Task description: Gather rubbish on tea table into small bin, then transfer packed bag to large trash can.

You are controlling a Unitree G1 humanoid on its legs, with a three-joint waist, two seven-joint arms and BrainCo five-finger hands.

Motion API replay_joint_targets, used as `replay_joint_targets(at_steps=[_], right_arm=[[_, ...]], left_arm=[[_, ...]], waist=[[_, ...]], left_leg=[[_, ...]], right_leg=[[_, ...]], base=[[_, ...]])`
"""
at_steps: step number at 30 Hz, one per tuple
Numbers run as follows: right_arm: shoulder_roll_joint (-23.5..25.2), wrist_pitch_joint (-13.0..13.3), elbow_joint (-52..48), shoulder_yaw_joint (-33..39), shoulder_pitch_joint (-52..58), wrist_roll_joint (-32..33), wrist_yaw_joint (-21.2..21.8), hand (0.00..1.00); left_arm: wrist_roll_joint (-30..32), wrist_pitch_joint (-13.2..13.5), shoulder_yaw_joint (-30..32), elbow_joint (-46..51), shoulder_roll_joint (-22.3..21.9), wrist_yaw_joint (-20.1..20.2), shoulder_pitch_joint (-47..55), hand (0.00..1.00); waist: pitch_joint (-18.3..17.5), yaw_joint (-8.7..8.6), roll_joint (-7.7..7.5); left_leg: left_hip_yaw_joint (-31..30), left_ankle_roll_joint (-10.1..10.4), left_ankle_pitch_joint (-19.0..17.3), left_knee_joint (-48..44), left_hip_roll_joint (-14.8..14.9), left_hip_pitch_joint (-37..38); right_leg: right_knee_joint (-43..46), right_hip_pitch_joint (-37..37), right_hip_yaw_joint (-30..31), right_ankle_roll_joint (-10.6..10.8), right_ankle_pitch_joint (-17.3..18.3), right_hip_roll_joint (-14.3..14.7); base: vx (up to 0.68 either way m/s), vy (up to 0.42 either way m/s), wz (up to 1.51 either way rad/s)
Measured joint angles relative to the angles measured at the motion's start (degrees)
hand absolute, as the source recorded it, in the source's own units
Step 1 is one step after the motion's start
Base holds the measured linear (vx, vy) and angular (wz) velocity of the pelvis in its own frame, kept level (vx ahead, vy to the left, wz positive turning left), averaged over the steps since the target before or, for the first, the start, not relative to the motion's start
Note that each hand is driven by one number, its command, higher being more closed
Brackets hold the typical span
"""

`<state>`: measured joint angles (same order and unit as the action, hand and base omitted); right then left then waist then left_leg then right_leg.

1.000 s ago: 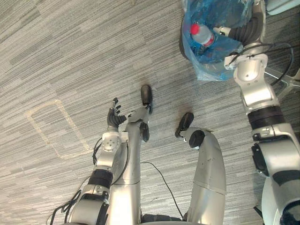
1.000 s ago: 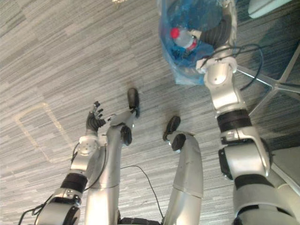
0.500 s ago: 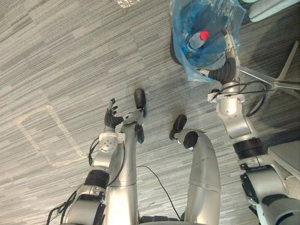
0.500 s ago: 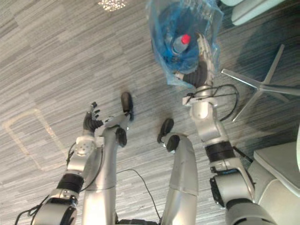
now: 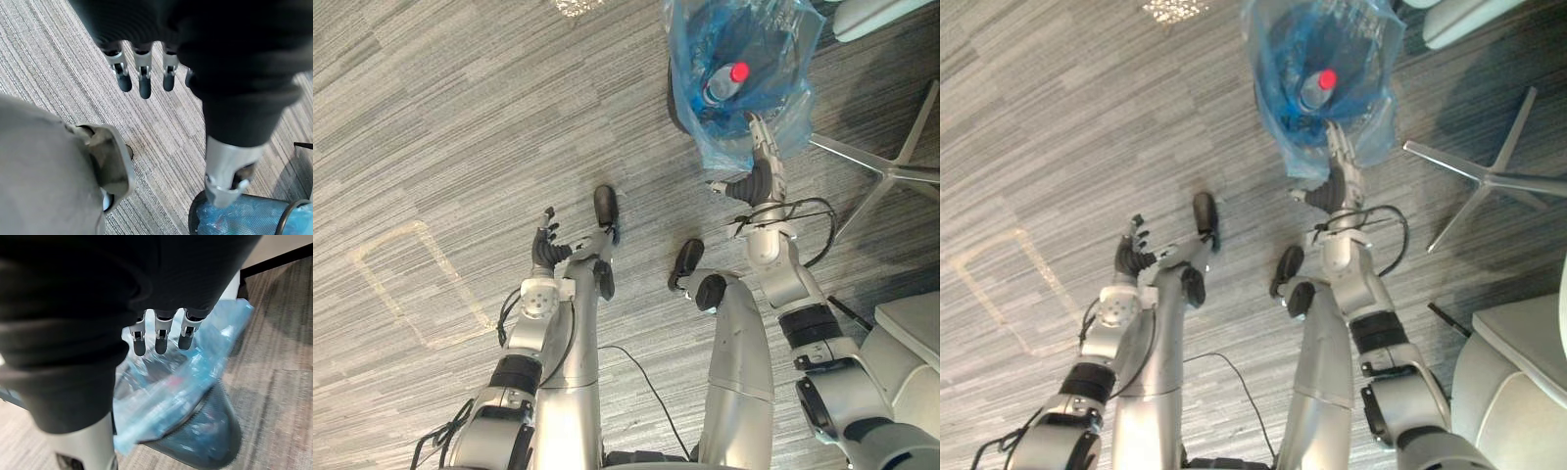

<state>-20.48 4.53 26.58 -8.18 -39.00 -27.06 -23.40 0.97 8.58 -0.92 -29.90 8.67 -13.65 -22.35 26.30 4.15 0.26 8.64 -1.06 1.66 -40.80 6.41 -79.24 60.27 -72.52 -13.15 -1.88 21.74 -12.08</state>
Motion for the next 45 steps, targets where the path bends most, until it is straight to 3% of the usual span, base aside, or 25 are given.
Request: replay_joint_targets(at_steps=[11,12,29,38,45], right_arm=[[-0.5,-2.0,11.1,-1.8,-8.8,0.2,0.3,0.0],[-0.6,-2.0,11.6,-2.0,-9.5,0.2,0.3,1.0],[-0.6,-2.3,14.8,-4.1,-13.2,3.1,0.4,1.0],[0.5,-2.1,4.4,-3.2,-8.5,4.7,0.3,1.0],[2.9,-1.6,-7.8,-2.2,2.4,6.3,0.5,1.0]], left_arm=[[-1.3,1.3,-0.1,2.3,-0.6,-1.3,-0.2,0.0],[-1.5,1.3,-0.1,2.3,-0.6,-1.3,-0.3,0.0],[-3.5,2.0,-0.2,2.2,-0.9,-1.4,-1.2,0.0],[-3.3,0.6,0.1,2.2,-0.9,-1.1,-1.2,0.0],[-2.8,-1.5,-0.4,0.7,-3.0,0.4,3.5,0.0]], waist=[[0.0,1.57,0.09],[0.0,1.67,0.09],[-0.3,2.24,0.54],[-0.4,2.28,0.61],[-0.5,1.52,0.47]], left_leg=[[-0.4,-0.1,-0.1,-0.3,-0.3,-3.0],[-0.4,-0.1,-0.1,-0.3,-0.3,-3.1],[-1.6,0.6,-0.8,-2.8,-0.6,-5.1],[-2.0,0.5,-1.0,-4.5,0.1,-4.2],[-1.0,1.0,-1.1,0.6,0.6,6.9]], right_leg=[[0.7,-2.7,-0.5,0.0,0.4,-0.4],[0.9,-2.9,-0.5,0.0,0.5,-0.5],[3.5,-4.0,-1.3,-0.6,2.3,-1.0],[4.4,-2.6,-1.4,-0.6,2.6,-0.4],[-1.3,8.4,-2.1,-0.1,1.8,0.6]], base=[[-0.07,0.012,0.03],[-0.07,0.009,0.06],[-0.07,0.013,0.03],[-0.08,0.019,-0.03],[-0.08,0.006,-0.01]])
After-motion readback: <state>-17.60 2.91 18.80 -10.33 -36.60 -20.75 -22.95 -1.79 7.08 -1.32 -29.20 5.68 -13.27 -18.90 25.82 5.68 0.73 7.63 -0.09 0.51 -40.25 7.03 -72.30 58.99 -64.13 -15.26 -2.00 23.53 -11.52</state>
